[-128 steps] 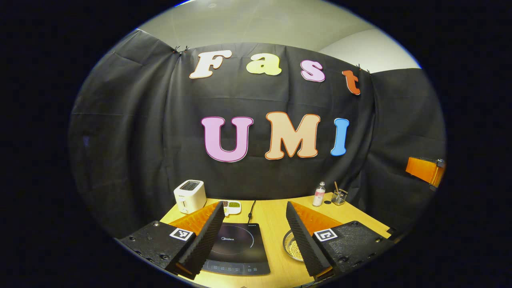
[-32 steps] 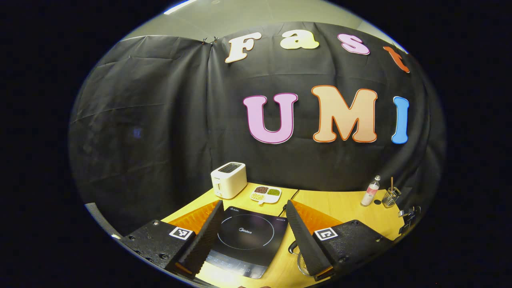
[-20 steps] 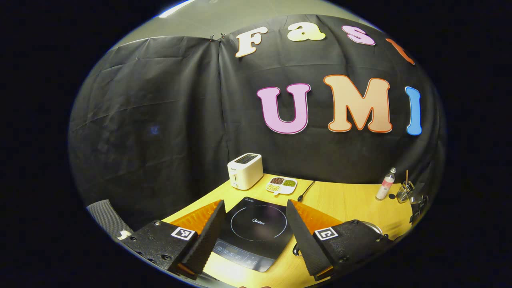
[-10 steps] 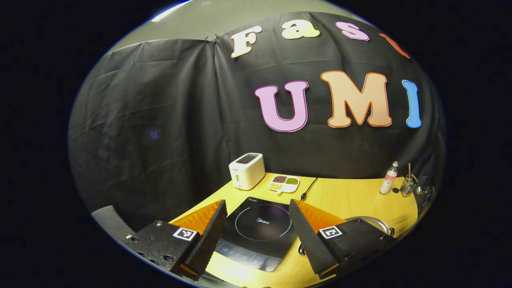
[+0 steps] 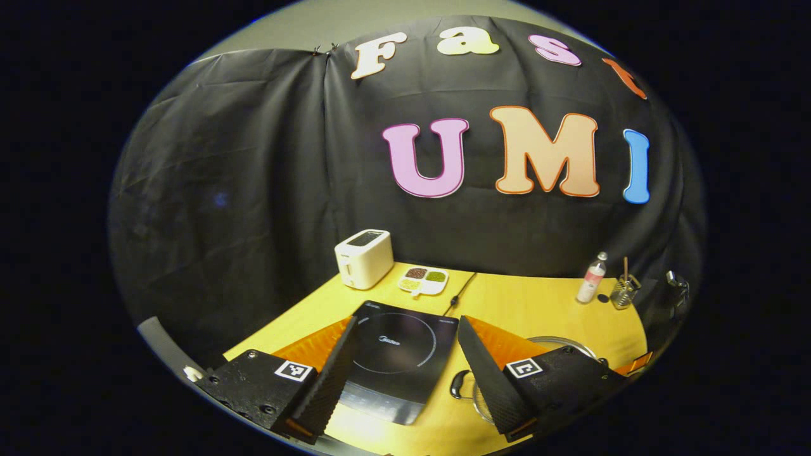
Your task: First push the handle of the pot to place it horizontally, then grasp the pot with both hands and set it on the induction cooktop.
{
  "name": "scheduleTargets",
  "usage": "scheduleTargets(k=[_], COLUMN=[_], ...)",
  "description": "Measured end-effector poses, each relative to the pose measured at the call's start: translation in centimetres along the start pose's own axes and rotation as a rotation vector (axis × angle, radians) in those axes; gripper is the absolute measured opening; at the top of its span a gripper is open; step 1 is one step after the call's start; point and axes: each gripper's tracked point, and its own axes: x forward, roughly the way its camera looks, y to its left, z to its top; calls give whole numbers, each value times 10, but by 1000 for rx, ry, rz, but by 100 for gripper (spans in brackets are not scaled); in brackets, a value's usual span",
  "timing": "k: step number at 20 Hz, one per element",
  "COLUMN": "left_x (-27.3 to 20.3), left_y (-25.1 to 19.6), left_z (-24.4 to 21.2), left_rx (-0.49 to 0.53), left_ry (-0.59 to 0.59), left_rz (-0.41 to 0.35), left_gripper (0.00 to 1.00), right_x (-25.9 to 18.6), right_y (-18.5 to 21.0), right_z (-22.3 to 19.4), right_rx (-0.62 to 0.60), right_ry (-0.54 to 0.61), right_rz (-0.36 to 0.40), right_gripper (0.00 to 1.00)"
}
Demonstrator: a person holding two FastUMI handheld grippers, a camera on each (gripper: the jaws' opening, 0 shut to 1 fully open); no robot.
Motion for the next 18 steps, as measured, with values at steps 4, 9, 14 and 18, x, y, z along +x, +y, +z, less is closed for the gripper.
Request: scheduleTargets(k=[4, 9, 14, 18], left_x=[13, 29, 43, 55], left_y=[-15, -42, -69, -78], left_z=[-29, -86, -148, -183], left_rx=[-40, -40, -53, -47], left_ry=[101, 320, 523, 664], left_rz=[-68, -198, -299, -331], left_gripper=[95, 94, 96, 96], right_x=[-1, 8, 19, 29], right_y=[2, 1, 2, 1], right_z=[10, 19, 25, 29], right_rx=[37, 59, 93, 111], right_ry=[-4, 11, 30, 54], right_rz=[24, 46, 75, 94], right_gripper=[100, 100, 100, 100])
